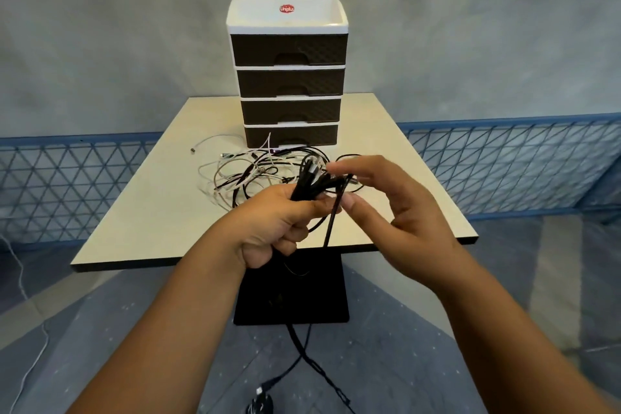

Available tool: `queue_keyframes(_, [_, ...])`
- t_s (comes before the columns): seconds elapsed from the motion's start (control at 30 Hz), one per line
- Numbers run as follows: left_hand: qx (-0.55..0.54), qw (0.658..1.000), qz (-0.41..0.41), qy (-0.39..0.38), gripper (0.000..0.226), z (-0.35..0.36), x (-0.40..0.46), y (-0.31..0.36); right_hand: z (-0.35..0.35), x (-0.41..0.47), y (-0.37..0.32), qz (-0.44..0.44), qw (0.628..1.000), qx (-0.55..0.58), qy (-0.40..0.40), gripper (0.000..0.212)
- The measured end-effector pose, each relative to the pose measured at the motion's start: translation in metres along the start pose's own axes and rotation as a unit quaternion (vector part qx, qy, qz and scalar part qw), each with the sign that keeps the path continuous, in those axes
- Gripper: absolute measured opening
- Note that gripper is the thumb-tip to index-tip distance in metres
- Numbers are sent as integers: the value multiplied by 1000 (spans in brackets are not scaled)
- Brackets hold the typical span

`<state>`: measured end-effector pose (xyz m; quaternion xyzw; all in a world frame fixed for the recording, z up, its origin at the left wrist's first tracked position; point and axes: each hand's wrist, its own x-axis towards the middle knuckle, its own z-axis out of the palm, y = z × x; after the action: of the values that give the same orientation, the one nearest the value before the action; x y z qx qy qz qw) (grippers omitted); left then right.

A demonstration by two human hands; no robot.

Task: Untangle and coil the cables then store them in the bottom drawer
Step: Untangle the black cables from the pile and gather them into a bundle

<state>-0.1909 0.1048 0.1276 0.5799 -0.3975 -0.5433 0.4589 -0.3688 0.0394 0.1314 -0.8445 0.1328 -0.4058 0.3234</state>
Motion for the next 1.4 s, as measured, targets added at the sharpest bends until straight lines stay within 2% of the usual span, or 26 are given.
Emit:
queue_keyframes(0.03, [2,1000,-3,0,8,2,1,-2,1,-1,2,3,1000,-17,11,23])
queue_keyframes(0.1, [-6,1000,-2,5,20,4,1,-7,-1,-6,8,4,998,-43,44,19])
queue_keyframes(0.2, [-57,997,28,47,25,2,0,-8,-8,-15,19,37,995,-80,42,17])
queue_keyframes(0.27, [-115,989,50,83,33,-4,1,-7,-10,-22,34,137,988,-67,14,16])
queue_keyframes(0.37, [-201,968,99,114,38,-11,2,0,-7,-36,68,279,955,-78,-66,14])
queue_keyframes(0.47, [-253,947,151,129,42,-10,3,6,11,-52,92,332,931,-56,-144,15])
queue_keyframes(0.63, [-250,939,184,147,44,3,7,11,41,-56,100,324,901,-93,-273,15])
queue_keyframes(0.7, [-242,941,182,149,45,7,9,12,40,-49,93,313,890,-89,-319,45])
queue_keyframes(0.77, [-240,944,179,142,48,11,12,14,41,-39,78,285,914,1,-290,68])
queue_keyframes(0.83, [-247,944,177,128,50,16,14,15,51,-26,62,255,935,127,-212,58])
queue_keyframes(0.9, [-263,940,184,112,51,19,16,19,68,-18,50,246,935,211,-145,25])
queue_keyframes(0.93, [-271,937,191,106,51,20,16,23,78,-16,46,256,930,236,-121,18])
queue_keyframes(1.0, [-282,931,208,103,51,15,15,34,97,-18,46,296,919,242,-98,35])
queue_keyframes(1.1, [-275,926,233,115,57,-2,9,50,115,-29,56,340,908,207,-132,45])
queue_keyframes(1.23, [-276,925,217,147,60,-29,15,49,127,-23,72,374,887,210,-173,42])
queue_keyframes(1.3, [-284,926,198,152,60,-43,23,46,127,-16,81,354,894,147,-232,40])
queue_keyframes(1.4, [-272,933,182,147,61,-71,32,46,123,-11,105,298,902,81,-302,26])
